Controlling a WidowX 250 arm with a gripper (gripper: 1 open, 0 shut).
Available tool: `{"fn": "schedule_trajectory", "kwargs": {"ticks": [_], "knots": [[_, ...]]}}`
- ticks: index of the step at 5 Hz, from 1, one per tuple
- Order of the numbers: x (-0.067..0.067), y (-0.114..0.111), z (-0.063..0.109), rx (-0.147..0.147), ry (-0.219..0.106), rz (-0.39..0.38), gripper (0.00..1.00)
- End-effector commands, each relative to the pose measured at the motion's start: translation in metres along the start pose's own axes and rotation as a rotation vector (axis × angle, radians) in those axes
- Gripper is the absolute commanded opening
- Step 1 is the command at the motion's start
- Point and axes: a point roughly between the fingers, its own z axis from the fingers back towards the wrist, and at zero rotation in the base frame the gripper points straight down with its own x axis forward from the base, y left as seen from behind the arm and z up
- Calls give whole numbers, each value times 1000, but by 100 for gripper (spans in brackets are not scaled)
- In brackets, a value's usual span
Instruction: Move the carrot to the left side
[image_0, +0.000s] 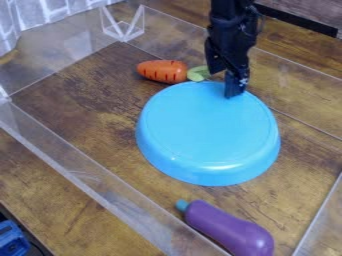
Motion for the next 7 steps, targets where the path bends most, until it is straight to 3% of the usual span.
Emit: {"fn": "schedule_trajectory", "kwargs": {"ticks": [1, 7], "knots": [[-33, 36, -12, -5, 51, 2, 100], [-38, 17, -28, -49, 11, -46, 100]]}}
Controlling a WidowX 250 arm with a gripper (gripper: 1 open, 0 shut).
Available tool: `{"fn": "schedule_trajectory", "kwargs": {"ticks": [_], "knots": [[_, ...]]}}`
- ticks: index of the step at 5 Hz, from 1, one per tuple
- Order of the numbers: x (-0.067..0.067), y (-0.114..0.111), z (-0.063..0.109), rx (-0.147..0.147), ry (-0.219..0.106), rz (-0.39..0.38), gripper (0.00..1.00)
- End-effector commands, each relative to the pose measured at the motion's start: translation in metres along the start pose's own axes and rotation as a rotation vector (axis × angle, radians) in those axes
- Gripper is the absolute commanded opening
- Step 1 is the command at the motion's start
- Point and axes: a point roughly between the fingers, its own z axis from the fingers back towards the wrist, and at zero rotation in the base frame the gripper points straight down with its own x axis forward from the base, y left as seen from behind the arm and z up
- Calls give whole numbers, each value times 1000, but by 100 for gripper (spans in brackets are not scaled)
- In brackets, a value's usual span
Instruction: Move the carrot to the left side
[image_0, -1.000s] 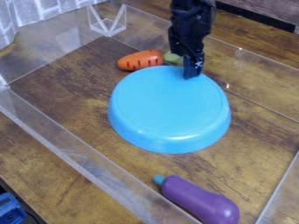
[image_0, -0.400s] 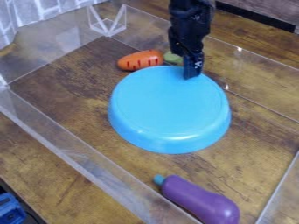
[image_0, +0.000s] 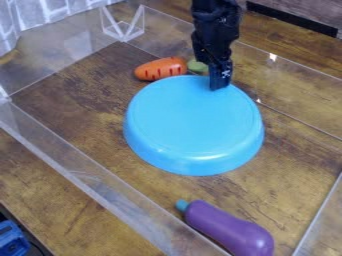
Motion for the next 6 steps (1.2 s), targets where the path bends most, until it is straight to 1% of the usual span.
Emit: {"fn": "schedule_trajectory", "kwargs": {"ticks": [1, 6], "knots": [[-35, 2, -23, -39, 45, 1, 100], [-30, -24, -30, -97, -4, -62, 100]]}}
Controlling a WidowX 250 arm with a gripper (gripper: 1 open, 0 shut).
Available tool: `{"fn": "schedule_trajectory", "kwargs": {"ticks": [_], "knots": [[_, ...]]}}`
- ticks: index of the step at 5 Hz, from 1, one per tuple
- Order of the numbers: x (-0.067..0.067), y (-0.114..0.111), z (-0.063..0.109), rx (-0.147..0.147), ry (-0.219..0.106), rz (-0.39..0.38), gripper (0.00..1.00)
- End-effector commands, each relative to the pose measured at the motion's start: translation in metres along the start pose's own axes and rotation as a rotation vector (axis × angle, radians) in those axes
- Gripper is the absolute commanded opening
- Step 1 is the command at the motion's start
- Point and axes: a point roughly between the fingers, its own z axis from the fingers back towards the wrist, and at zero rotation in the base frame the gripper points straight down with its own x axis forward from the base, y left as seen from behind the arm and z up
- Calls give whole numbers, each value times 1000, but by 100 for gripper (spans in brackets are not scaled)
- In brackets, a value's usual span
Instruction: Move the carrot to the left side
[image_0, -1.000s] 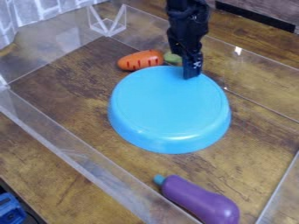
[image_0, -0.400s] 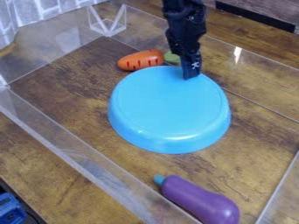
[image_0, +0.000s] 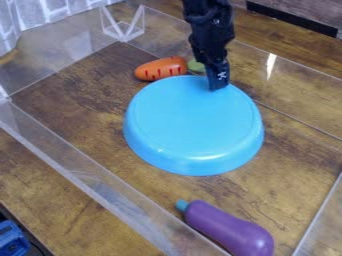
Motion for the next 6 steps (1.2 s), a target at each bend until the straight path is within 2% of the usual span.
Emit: {"fn": "schedule_trajectory", "kwargs": {"ticks": [1, 4, 6], "knots": [[-31, -19, -28, -78, 68, -37, 100], [-27, -25, -32, -98, 42, -72, 100], [-21, -9, -5, -63, 19, -47, 100]]}}
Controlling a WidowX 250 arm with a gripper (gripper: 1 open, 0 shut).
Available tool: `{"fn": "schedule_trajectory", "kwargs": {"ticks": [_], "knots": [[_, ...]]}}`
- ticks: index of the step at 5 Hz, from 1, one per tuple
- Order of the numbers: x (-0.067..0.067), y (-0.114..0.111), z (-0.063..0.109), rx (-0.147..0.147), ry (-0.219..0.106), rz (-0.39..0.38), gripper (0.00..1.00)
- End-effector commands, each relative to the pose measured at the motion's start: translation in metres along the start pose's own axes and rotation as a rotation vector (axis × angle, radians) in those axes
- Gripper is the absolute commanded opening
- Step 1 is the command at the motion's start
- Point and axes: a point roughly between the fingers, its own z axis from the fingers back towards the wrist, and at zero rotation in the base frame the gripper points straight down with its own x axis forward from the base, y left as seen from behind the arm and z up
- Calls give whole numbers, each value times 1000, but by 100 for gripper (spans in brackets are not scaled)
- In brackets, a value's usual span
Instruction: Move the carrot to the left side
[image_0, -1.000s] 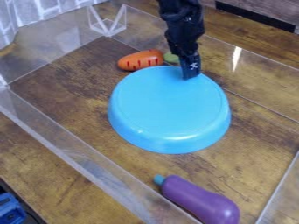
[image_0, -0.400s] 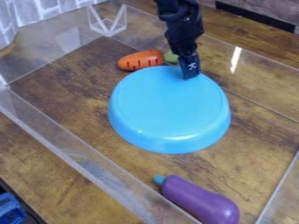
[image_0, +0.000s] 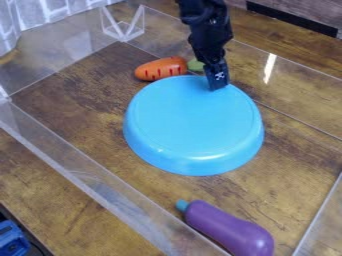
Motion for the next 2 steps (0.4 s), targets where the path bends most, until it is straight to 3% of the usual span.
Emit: {"fn": "schedule_trajectory", "kwargs": {"ticks": [1, 2], "knots": [[-17, 4, 5, -18, 32, 7, 100], [-13, 12, 19, 1, 19, 17, 100]]}}
